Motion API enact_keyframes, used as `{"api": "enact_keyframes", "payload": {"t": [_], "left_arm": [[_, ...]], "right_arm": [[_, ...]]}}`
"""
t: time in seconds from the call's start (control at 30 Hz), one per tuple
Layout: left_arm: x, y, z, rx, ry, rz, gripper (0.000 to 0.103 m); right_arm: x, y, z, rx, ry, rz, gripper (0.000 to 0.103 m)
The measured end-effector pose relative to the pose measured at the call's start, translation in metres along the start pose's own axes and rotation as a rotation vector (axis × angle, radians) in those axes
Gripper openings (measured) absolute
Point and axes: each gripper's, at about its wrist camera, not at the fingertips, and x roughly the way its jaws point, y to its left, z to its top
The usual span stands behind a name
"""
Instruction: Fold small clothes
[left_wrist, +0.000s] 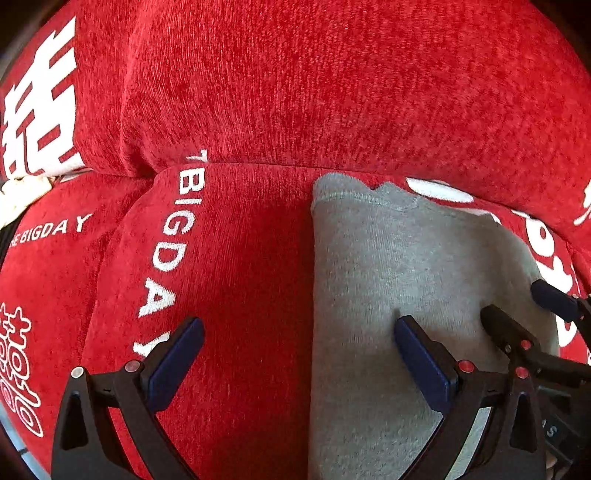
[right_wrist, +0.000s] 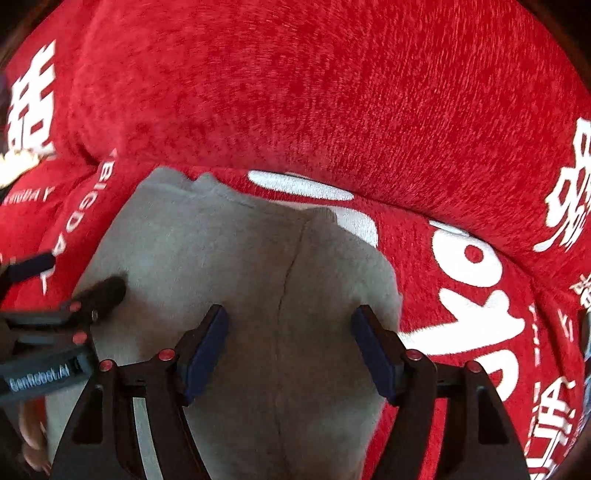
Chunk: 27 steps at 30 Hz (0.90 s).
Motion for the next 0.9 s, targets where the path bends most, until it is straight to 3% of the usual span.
{"api": "enact_keyframes", "payload": {"t": [0.2,0.43,0.5,0.6,0.67,0.8,0.9], "left_arm": [[-0.022,-0.001,-0.021,0.003,-0.018,-0.029,0.103],[-0.052,-0.001,-0.073,0.028,-0.052,-0.083,0.103],[-0.061,0.005,-0.09,0.021,-0.072,-0.107,0.103],[-0.066,0.016,-0.11,0.026,-0.036,-0.156,0.103],[-0.067,0.023,-0.121,0.064,0.036,-0.176,0.103],[-0.087,0.047,-0.117,0.027,-0.022,-0.185,0.103],[-0.077,0.056,-0.087,-0.068,0.035,-0.286,0.103]], "right_arm": [[-0.032,0.0,-0.038,0.022,-0.043,0.008,0.074],[-0.064,-0.001,-0.096,0.08,-0.123,0.022,0.075],[-0.072,-0.007,-0.114,0.125,-0.137,0.051,0.082],[-0.069,-0.012,-0.14,0.159,-0.066,0.091,0.084],[-0.078,-0.023,-0.158,0.192,-0.068,0.131,0.084],[-0.106,-0.067,-0.176,0.345,-0.132,0.197,0.085],[-0.107,-0.102,-0.163,0.479,-0.146,0.267,0.086]]}}
